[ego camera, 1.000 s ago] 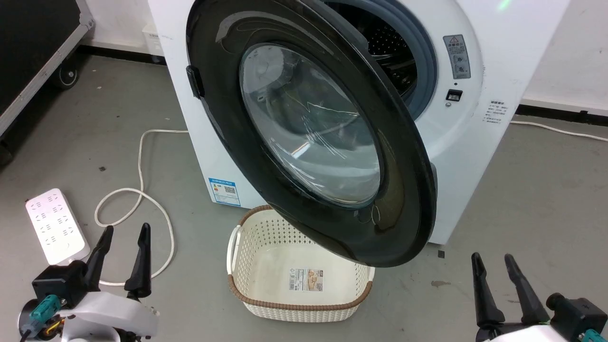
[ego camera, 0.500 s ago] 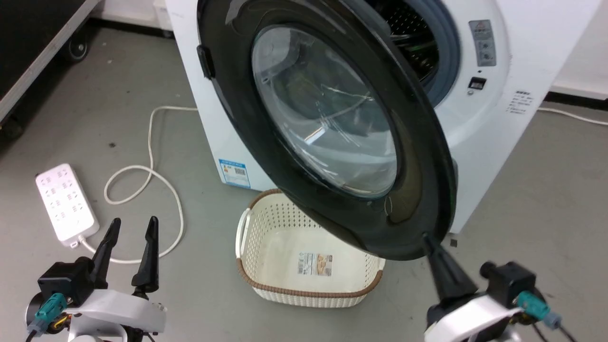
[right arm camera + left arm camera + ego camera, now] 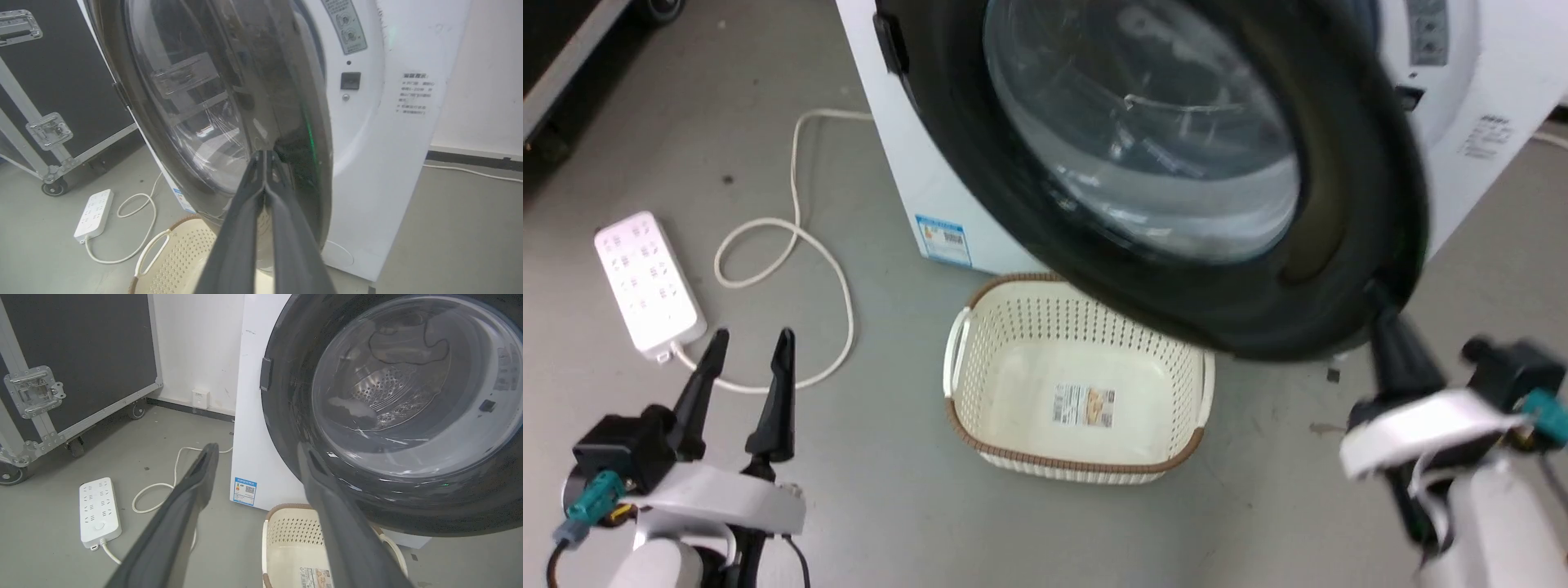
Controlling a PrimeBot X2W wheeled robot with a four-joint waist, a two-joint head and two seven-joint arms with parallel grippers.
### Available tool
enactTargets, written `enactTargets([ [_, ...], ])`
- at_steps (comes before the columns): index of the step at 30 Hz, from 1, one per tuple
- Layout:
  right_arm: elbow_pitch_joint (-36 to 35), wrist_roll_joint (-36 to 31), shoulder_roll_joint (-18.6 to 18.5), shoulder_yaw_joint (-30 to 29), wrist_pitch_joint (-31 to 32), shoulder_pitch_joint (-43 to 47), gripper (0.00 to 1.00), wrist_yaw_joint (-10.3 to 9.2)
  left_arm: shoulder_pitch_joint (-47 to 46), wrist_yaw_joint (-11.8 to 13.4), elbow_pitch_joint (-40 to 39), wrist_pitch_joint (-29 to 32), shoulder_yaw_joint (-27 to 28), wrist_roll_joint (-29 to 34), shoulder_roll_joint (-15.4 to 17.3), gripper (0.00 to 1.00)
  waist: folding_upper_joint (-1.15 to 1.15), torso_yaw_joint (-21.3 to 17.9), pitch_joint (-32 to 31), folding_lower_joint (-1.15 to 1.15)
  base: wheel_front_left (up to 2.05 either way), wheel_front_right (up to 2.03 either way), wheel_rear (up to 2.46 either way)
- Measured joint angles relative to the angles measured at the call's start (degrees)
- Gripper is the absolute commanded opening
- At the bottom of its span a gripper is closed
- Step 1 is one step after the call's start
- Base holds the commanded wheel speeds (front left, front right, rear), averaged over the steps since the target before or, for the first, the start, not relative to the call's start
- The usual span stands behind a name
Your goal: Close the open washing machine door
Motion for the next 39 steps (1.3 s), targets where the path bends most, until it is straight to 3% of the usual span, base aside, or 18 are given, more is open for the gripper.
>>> enactTargets([
  [20, 18.79, -9.68, -0.01, -18.0, -1.32, -29.14, 0.0, -0.02, -7.04, -4.71, 0.19, 0.0, 3.41, 2.07, -1.93, 1.0, 0.0, 1.68, 11.26, 0.0, 0.0, 0.0, 0.0],
  [30, 23.93, -12.32, 0.24, -21.11, -2.35, -35.55, 0.0, 0.04, -8.06, -5.7, 0.8, 0.0, 4.66, 2.68, -3.0, 1.0, 0.0, 1.29, 12.99, -0.01, 0.0, 0.0, 0.0],
  [39, 21.15, -10.4, 0.77, -18.83, -2.44, -35.79, 0.0, 0.04, -8.88, -6.17, 1.59, 0.0, 5.19, 3.6, -3.03, 1.0, 0.0, -0.22, 11.64, -0.01, 0.0, 0.0, 0.0],
])
